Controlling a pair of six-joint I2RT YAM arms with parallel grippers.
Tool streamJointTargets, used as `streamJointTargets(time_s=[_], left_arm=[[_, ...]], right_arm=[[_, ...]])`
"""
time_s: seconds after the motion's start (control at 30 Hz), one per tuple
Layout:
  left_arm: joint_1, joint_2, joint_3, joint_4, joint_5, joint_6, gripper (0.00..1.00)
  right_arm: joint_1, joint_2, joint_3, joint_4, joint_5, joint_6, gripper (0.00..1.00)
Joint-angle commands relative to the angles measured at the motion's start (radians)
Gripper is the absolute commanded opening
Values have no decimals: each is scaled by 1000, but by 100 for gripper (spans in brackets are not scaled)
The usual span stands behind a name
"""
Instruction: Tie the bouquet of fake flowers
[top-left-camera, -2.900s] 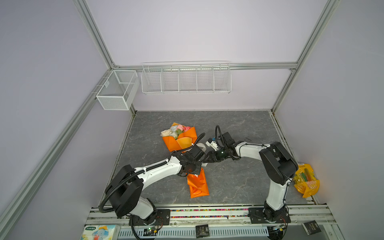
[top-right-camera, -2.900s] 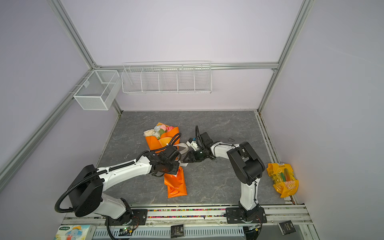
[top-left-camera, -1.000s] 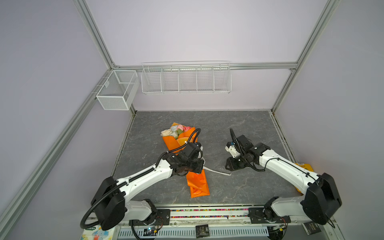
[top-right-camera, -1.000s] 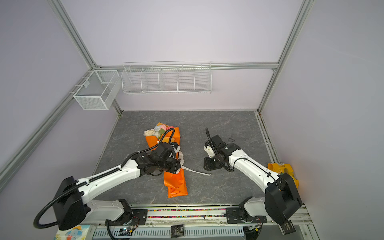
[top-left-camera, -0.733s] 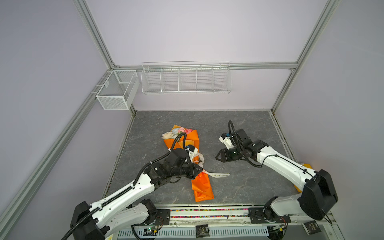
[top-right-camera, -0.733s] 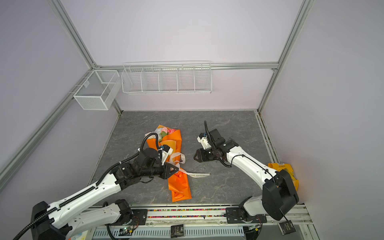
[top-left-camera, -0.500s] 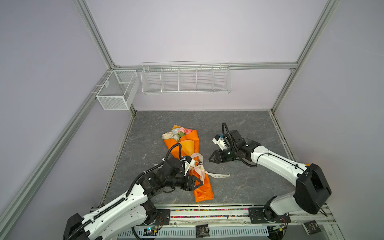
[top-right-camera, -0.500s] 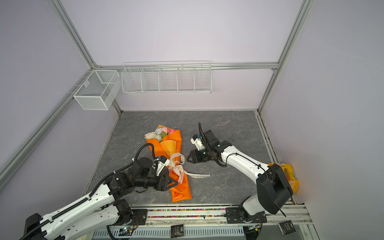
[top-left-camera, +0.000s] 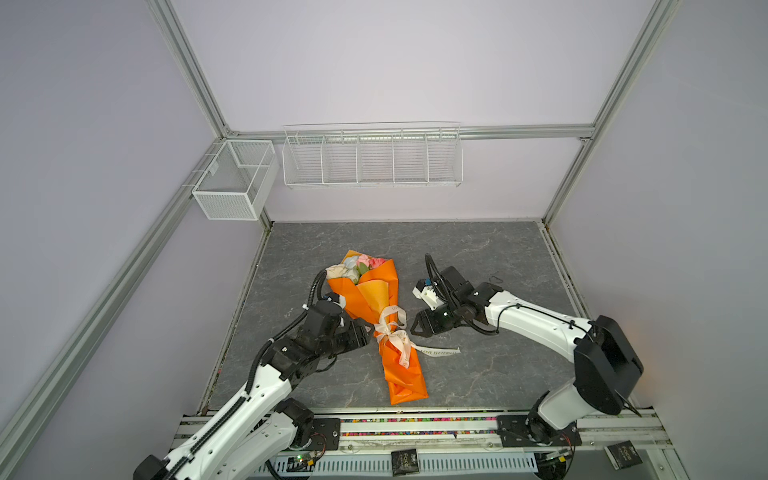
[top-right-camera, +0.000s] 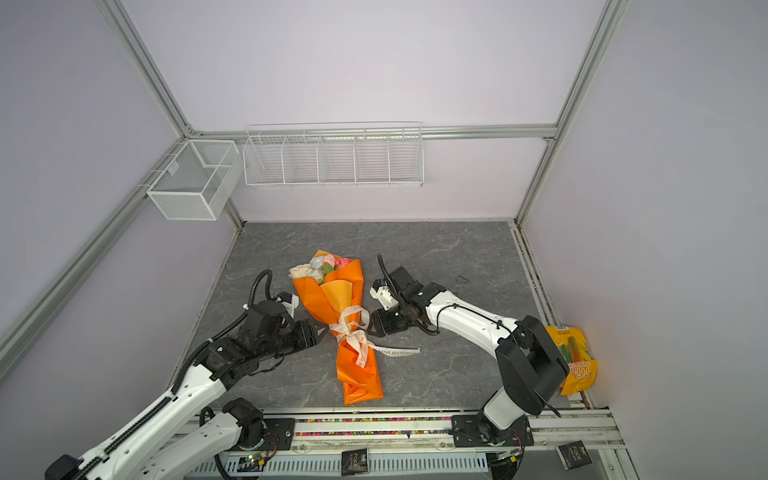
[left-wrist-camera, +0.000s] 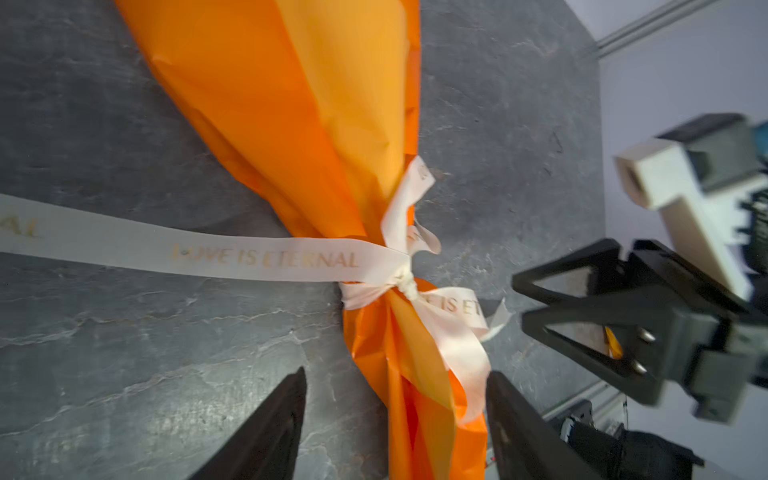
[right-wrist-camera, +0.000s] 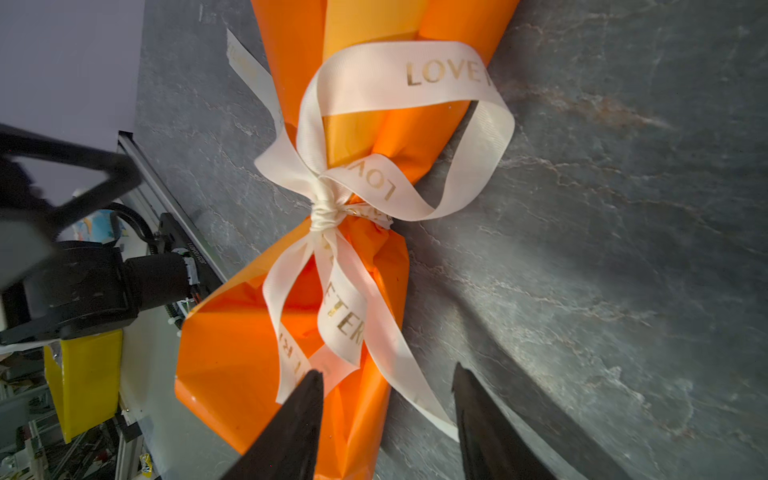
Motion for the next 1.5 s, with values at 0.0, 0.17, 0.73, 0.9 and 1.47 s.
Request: streamJointTargets(time_s=[0.0,0.17,0.73,0.9,1.47], left_arm=[[39,36,-30,121,27,-83,72],[57,173,-52,250,107,-113,74],[57,408,-57,375,303,-51,63],[57,456,-71,416,322,-47,54],[57,434,-118,585,359,-70,54]], right_arm=[[10,39,41,22,-91,-21,57],[48,98,82,24,-107,-36,60],[47,118,64,3,-96,-51,53],[51,141,80,-6,-188,-52,38],[57,87,114,-104,6,-123,41]])
